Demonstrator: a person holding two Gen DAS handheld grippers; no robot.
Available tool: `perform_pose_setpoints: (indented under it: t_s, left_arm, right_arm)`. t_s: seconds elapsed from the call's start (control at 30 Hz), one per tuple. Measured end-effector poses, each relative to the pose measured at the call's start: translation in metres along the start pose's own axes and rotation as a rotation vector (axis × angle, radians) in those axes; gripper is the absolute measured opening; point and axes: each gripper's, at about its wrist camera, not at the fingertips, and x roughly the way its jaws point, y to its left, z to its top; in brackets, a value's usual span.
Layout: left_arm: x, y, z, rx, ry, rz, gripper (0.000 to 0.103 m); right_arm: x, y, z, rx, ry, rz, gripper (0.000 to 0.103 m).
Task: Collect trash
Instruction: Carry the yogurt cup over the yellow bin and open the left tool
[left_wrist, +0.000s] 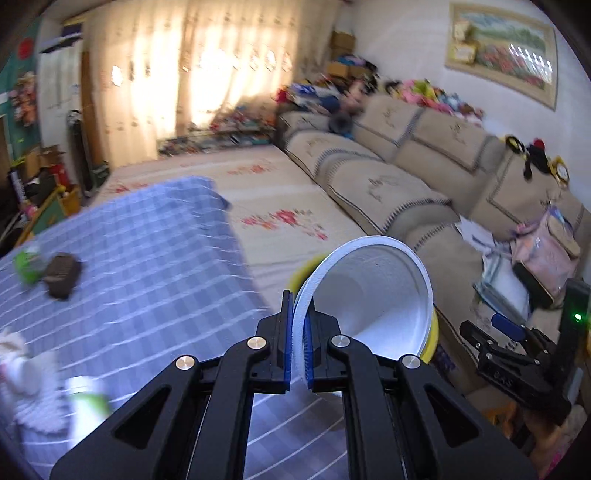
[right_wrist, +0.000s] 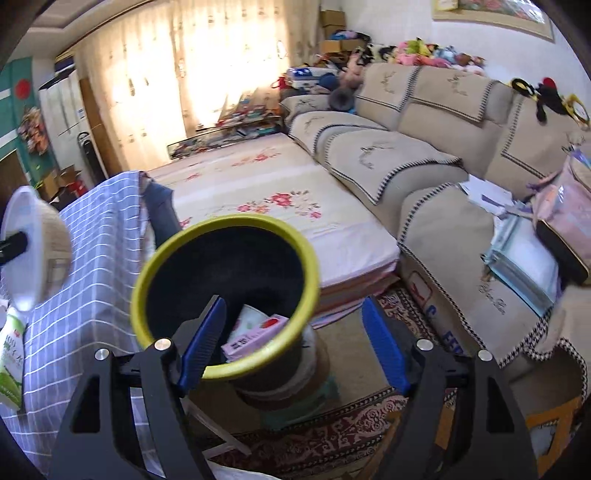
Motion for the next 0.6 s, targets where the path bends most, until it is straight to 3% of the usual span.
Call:
perform_pose_setpoints:
  t_s: [0.27, 0.4, 0.6]
  left_arm:
    - [0.092, -0.04, 0.007, 0.033, 0.146, -0.038, 0.006]
    - [0.128, -0.051, 0.002, 0.045, 0.216, -0.019, 0.007]
    - [0.156, -0.047, -0.006, 0.016, 0.267, -0.006, 0.023]
  right_arm:
    - [0.011, -0.023, -0.004, 0.032, 0.031, -0.027, 0.072]
    - [0.014, -0.03, -0.006, 0.047, 0.036, -0.037, 0.074]
    - [0.019, -0.032, -0.008, 0.048, 0.052, -0.041, 0.075]
